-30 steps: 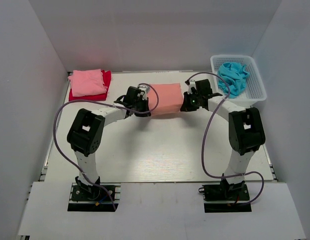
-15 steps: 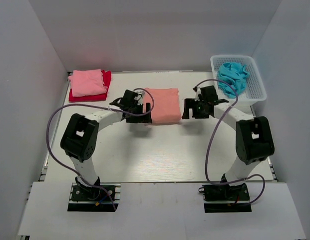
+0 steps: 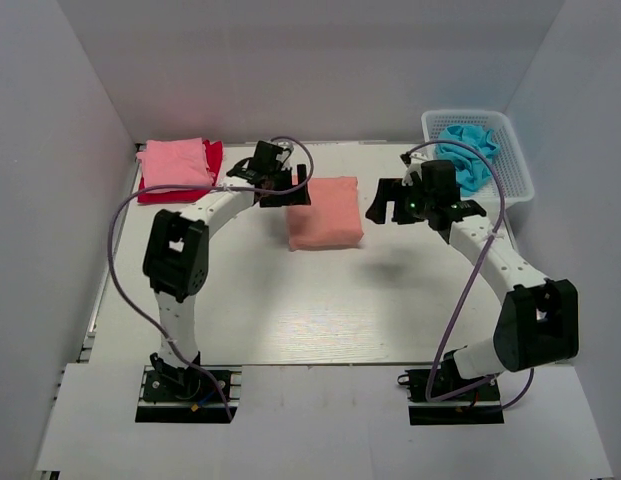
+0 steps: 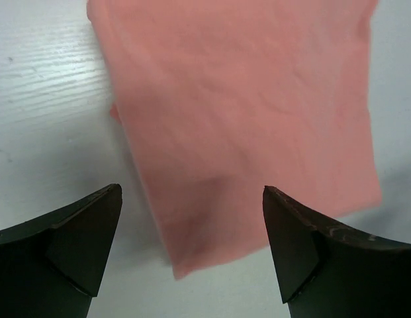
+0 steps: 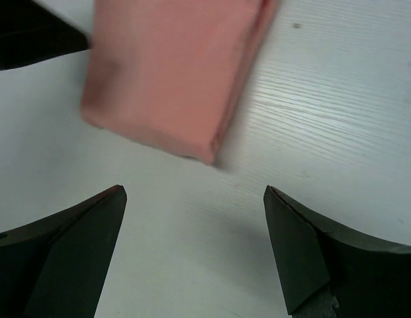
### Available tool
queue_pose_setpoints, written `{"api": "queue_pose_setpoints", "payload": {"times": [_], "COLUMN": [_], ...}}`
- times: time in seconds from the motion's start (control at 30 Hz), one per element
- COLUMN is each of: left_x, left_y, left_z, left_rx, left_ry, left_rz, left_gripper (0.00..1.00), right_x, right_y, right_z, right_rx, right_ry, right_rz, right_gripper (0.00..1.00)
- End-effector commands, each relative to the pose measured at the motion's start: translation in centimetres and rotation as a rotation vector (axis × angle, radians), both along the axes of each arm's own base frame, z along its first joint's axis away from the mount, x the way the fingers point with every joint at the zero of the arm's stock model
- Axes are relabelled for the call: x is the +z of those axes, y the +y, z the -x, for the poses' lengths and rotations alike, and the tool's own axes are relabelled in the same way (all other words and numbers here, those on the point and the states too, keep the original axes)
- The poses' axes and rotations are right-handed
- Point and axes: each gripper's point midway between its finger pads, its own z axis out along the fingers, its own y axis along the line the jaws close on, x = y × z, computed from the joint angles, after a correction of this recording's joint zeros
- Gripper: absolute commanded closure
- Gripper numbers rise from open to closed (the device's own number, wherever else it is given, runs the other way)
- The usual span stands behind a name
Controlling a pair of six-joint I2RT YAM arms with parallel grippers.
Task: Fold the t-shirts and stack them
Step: Smooth out wrinkles on the folded tshirt
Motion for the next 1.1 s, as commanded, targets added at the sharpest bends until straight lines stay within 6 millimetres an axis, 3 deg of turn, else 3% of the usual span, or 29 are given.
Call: {"api": "queue_pose_setpoints", "payload": {"times": [0.0, 0.03, 0.07, 0.1, 0.23, 0.27, 0.3, 0.33, 0.37, 0.4, 0.5, 0.6, 0.63, 0.77, 0.9, 1.03, 1.07], "left_x": [0.3, 0.4, 2.2, 2.3, 7.9, 6.4, 8.9, 9.1, 11.2, 9.6, 10.5, 8.6, 6.7, 2.8, -1.3, -4.2, -4.4], "left_y": [-1.2, -1.5, -2.5, -2.5, -3.4, -3.1, -3.6, -3.8, -4.0, -4.0, -5.0, -6.4, -6.6, -8.3, -8.4, -7.6, -6.9], "left_z": [-0.8, -0.6, -1.4, -1.4, -3.4, -3.7, -4.8, -5.2, -6.3, -6.3, -7.2, -7.7, -7.8, -6.5, -6.3, -7.7, -8.4], "left_rx": [0.018, 0.02, 0.009, 0.021, 0.064, 0.088, 0.084, 0.085, 0.093, 0.098, 0.06, -0.011, -0.024, -0.171, -0.203, -0.158, -0.146], "left_ry": [0.061, 0.072, 0.015, 0.0, -0.122, -0.079, -0.116, -0.113, -0.152, -0.103, -0.131, -0.104, -0.074, -0.013, 0.051, 0.05, 0.038], "left_rz": [0.045, 0.063, 0.126, 0.148, 0.285, 0.247, 0.265, 0.263, 0.272, 0.248, 0.277, 0.332, 0.32, 0.35, 0.361, 0.332, 0.323], "left_gripper": [0.04, 0.04, 0.0, 0.0, 0.0, 0.0, 0.0, 0.0, 0.0, 0.0, 0.0, 0.0, 0.0, 0.0, 0.0, 0.0, 0.0], "right_x": [3.6, 3.7, 4.3, 3.7, 4.0, 4.4, 3.3, 3.5, 3.4, 3.2, 3.0, 2.0, 1.1, -1.1, -5.0, -8.7, -10.5], "right_y": [5.0, 5.7, 6.2, 6.9, 9.4, 9.8, 10.0, 10.4, 10.8, 11.0, 12.2, 13.1, 13.3, 13.4, 12.9, 11.9, 11.3], "right_z": [0.3, -0.2, -0.4, -0.4, -0.2, -0.3, -0.7, -1.0, -1.2, -1.5, -1.7, -1.8, -1.9, -1.9, -1.7, -1.7, -2.0], "right_rx": [0.217, 0.224, 0.241, 0.272, 0.349, 0.365, 0.368, 0.377, 0.385, 0.39, 0.422, 0.443, 0.439, 0.424, 0.405, 0.359, 0.334], "right_ry": [-0.044, -0.02, -0.017, 0.003, 0.016, 0.011, 0.032, 0.032, 0.038, 0.041, 0.035, 0.071, 0.089, 0.141, 0.212, 0.251, 0.272], "right_rz": [-0.202, -0.238, -0.266, -0.294, -0.386, -0.39, -0.384, -0.387, -0.39, -0.393, -0.405, -0.43, -0.427, -0.421, -0.405, -0.347, -0.319], "right_gripper": [0.1, 0.1, 0.1, 0.1, 0.1, 0.1, 0.1, 0.1, 0.1, 0.1, 0.1, 0.1, 0.1, 0.1, 0.1, 0.1, 0.1]}}
